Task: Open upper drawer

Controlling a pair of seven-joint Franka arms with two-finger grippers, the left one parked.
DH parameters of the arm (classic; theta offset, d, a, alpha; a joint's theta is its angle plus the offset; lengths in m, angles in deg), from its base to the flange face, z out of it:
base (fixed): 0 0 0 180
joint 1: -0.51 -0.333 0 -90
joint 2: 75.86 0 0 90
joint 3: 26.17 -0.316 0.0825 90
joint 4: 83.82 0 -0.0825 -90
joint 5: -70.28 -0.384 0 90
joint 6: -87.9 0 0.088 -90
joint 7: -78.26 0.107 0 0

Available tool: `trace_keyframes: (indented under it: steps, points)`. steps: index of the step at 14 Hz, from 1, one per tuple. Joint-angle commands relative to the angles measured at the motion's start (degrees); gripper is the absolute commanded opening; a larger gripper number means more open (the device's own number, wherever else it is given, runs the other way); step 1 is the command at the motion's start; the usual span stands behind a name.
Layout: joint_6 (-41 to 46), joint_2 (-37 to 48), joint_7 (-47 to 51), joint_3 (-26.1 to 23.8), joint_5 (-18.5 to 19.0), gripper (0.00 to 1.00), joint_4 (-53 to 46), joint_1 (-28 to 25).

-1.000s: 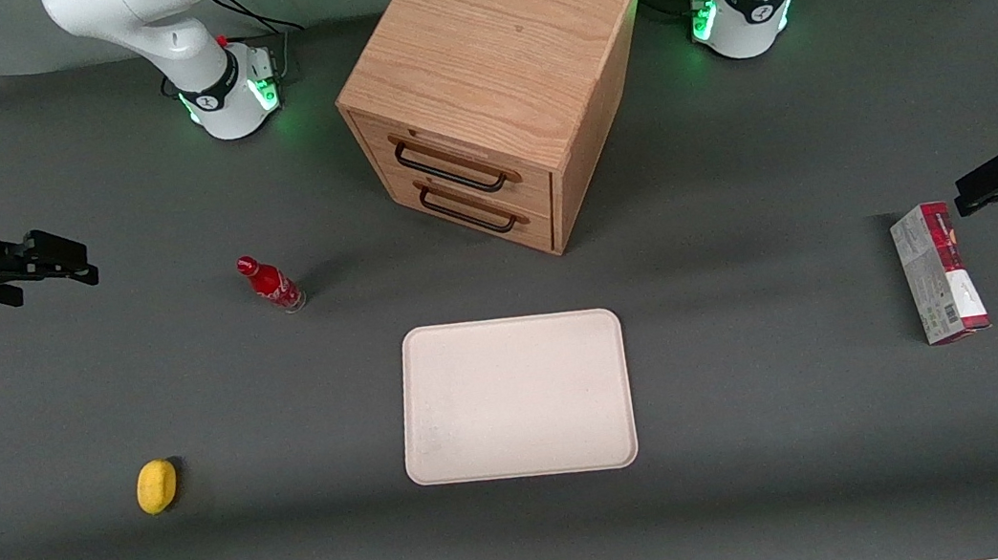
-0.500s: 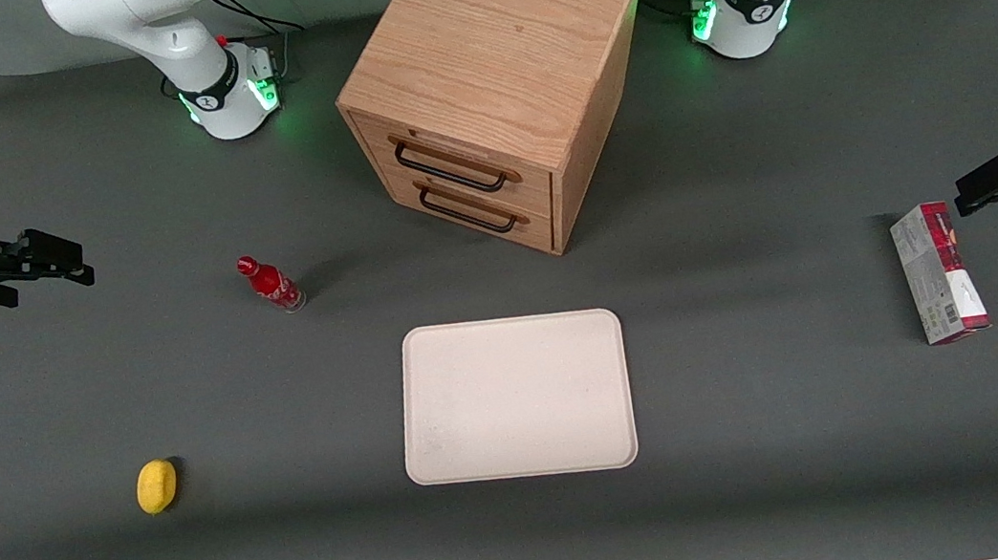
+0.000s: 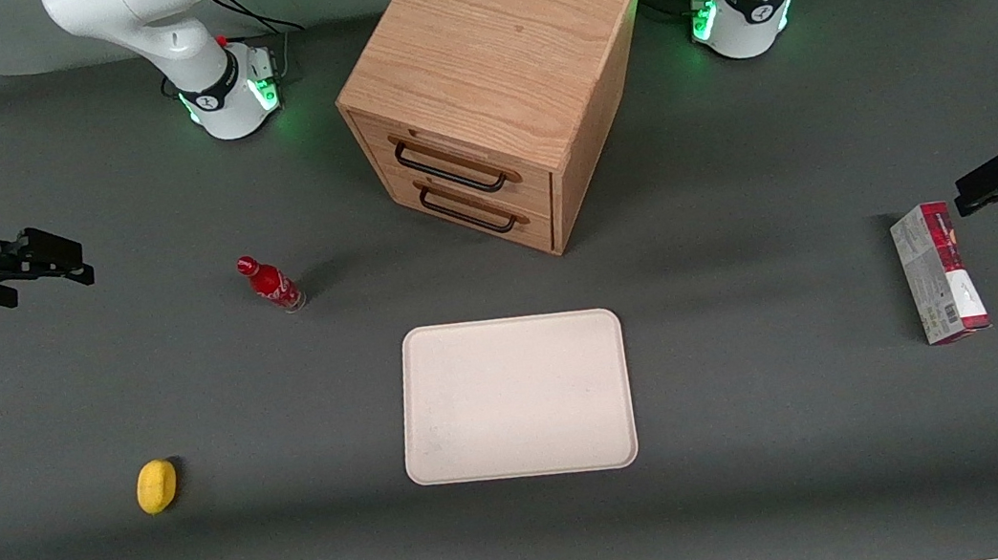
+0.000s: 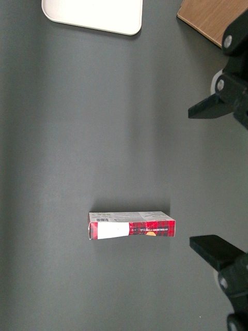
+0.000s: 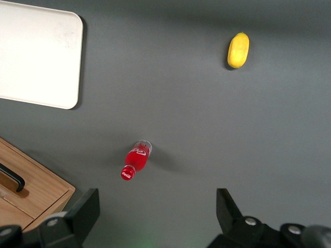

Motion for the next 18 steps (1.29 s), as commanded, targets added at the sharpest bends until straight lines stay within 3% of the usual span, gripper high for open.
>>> trace_keyframes:
  steps: [1, 11, 15, 18]
  points:
    - [1.5, -1.0, -1.5, 0.2, -0.6, 1.00, -2.7, -0.1]
    - [1.5, -1.1, -1.3, 0.2, -0.8, 1.00, -2.9, -0.2]
    - [1.5, -1.1, -1.1, 0.1, -0.9, 1.00, -3.7, -4.8]
    - [1.4, -2.1, -1.2, 0.1, -5.1, 1.00, -4.7, -7.8]
